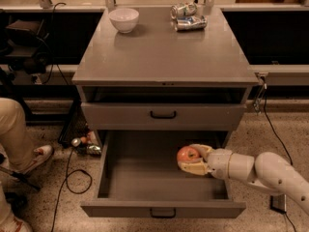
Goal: Pick apple from middle drawer and place on counter
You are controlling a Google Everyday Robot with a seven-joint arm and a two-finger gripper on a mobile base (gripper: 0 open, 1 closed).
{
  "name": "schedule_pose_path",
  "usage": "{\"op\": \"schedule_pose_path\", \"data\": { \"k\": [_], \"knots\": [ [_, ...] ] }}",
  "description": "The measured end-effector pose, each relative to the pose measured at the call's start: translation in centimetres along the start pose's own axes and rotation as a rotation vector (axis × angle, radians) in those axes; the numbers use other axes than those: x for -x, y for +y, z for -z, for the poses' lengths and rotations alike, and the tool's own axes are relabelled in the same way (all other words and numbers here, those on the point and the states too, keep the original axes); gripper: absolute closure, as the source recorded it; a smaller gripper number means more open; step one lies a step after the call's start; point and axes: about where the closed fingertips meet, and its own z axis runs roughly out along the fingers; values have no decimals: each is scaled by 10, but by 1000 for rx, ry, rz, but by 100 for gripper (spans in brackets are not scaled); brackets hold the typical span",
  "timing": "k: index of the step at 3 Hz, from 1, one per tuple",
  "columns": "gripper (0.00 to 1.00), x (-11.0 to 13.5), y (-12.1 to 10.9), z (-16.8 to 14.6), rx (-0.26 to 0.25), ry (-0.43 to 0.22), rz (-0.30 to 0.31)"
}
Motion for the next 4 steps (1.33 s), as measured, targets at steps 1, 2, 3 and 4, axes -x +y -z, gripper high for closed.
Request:
{"op": "schedule_pose_path", "data": {
  "k": [1, 2, 3, 4],
  "knots": [
    [100, 56, 1, 38, -60, 0, 128],
    [100, 112, -1, 70, -103, 10, 239],
    [100, 162, -3, 91, -118, 24, 327],
    [100, 173, -4, 96, -123, 26, 346]
  ]
}}
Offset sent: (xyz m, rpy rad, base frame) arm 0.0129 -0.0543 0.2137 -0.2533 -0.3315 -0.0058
